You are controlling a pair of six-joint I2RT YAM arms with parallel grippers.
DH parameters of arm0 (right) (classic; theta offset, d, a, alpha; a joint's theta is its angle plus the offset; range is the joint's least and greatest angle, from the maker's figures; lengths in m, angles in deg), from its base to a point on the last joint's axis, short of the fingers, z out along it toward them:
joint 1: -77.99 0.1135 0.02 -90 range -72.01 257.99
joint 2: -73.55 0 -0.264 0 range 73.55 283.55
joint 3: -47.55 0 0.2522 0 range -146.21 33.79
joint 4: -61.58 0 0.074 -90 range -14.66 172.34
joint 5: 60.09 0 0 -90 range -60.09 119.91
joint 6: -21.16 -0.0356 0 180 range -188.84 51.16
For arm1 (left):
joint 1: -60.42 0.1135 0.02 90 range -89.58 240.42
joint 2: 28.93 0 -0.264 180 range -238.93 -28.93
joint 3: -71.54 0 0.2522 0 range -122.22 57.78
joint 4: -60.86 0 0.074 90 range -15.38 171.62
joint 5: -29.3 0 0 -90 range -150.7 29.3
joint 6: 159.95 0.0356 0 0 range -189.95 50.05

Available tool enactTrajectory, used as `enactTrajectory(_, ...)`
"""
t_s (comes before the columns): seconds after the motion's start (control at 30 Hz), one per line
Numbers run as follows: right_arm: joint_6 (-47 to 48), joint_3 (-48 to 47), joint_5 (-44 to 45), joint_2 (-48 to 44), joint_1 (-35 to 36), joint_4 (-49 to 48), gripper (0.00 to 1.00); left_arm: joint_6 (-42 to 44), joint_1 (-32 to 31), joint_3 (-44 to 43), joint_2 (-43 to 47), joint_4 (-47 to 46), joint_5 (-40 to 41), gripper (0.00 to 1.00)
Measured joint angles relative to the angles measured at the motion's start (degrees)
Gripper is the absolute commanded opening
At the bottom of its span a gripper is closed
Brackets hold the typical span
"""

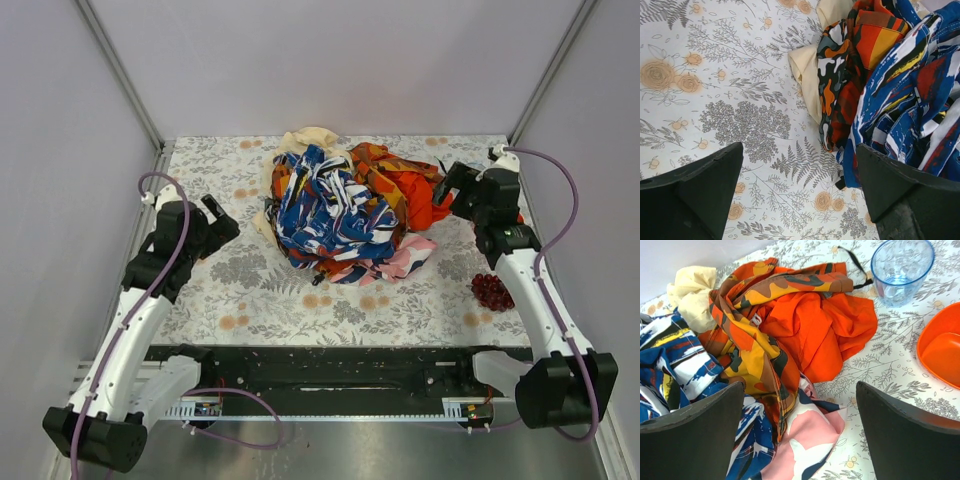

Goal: Pick out a specific cloth from the pile

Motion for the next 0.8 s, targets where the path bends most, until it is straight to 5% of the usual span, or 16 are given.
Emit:
enactTrajectory(0.67, 0.0, -18.5, -3.4, 34.8, 0.0, 0.4, 1.00, 1.3, -1.4, -0.1, -14.8, -11.1, -16.3, 0.99)
enactTrajectory(0.8, 0.0, -20.8, -3.5, 42.2, 0.0, -0.4, 0.92, 1.3, -4.1, -1.5, -22.4, -14.0, -18.9, 0.99)
